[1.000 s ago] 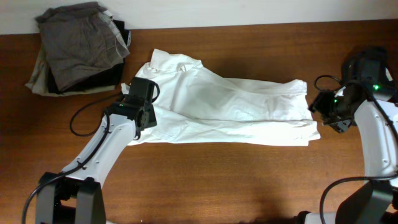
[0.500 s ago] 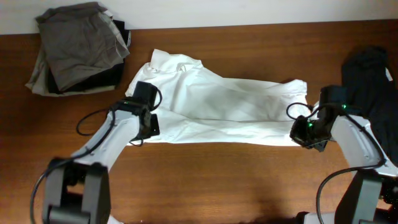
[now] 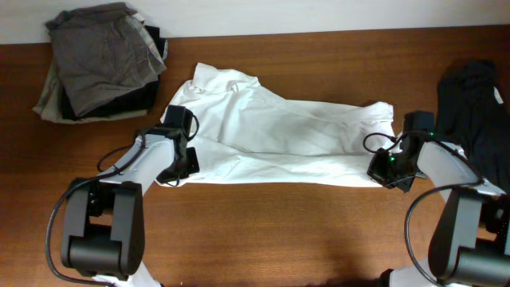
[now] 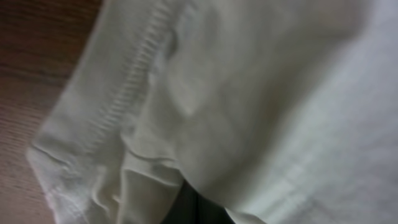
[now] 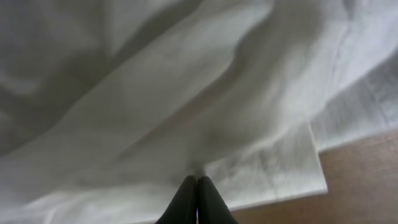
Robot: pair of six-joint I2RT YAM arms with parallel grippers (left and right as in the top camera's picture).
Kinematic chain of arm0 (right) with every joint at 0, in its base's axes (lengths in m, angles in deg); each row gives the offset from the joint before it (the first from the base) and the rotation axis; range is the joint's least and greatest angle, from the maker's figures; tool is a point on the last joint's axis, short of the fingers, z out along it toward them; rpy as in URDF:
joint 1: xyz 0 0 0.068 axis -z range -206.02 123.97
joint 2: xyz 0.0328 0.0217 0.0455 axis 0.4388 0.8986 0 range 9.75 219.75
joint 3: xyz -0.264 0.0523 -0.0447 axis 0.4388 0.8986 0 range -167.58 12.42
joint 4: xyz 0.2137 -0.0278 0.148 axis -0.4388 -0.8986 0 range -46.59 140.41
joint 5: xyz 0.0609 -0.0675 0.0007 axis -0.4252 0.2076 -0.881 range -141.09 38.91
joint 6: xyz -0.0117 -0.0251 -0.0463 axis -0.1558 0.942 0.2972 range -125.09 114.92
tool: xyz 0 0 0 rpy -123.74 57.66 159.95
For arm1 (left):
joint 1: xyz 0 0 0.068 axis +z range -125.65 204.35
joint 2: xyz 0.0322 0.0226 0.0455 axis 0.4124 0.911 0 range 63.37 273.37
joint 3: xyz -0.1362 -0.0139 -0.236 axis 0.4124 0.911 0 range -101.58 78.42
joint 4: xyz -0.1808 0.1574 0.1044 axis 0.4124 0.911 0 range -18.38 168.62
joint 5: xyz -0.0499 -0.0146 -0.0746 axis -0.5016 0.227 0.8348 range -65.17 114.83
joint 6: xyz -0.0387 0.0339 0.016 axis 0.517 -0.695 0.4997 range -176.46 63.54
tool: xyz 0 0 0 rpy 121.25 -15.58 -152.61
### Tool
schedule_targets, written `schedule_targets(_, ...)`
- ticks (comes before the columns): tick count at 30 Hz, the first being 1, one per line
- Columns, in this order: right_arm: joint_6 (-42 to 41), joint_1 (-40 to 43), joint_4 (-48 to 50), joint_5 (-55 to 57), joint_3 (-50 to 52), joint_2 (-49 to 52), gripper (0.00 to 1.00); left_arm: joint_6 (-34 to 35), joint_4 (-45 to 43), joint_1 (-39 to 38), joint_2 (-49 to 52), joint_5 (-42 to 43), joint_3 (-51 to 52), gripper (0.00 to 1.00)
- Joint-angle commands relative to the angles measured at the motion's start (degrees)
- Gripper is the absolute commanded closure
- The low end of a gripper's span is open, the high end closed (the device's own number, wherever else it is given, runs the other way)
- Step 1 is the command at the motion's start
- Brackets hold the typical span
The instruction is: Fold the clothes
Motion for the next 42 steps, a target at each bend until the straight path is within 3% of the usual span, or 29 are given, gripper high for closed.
schedule_targets(1, -0.9, -0.2, 0.9, 2.1, 0.2, 3.4, 0.94, -1.2, -0.2, 2.6, 2.0, -0.5, 0.1, 0.99)
schedule_targets(12, -7.2, -0.2, -0.3, 10.9, 0.1, 6.0, 0.96, -1.1, 4.8, 5.8, 2.0, -0.8, 0.1, 0.99)
schedule_targets(19, -12.7, -0.2, -6.1, 14.6, -0.3, 3.1, 0.96, 4.5, 10.8, 5.8, 0.6, -5.3, 0.1, 0.99)
schedule_targets(29, -15.9, -0.2, -12.1, 18.6, -0.4, -8.1, 0.96, 8.9, 14.4, 5.8, -13.4, -10.4, 0.1, 0.99)
schedule_targets(32, -12.5, -0.2, -10.0, 16.5, -0.7, -10.5, 0.96, 6.1, 11.8, 5.7, -17.7, -6.1, 0.1, 0.99)
schedule_targets(35, -6.0, -0.2, -5.8, 7.6, -0.9, -10.6, 0.83, 0.4, 8.9, 5.7, -19.1, 5.8, 0.1, 0.99)
schedule_targets(38, -4.5, -0.3, -4.7, 2.1, -0.8, -9.5, 0.85, -2.4, 8.3, 5.2, -18.1, 14.1, 0.1, 0.99)
schedule_targets(42, -3.6, -0.3, -2.8, -0.2, -0.8, -7.3, 0.88, -3.3, 5.5, 2.4, -13.9, 15.6, 0.1, 0.99)
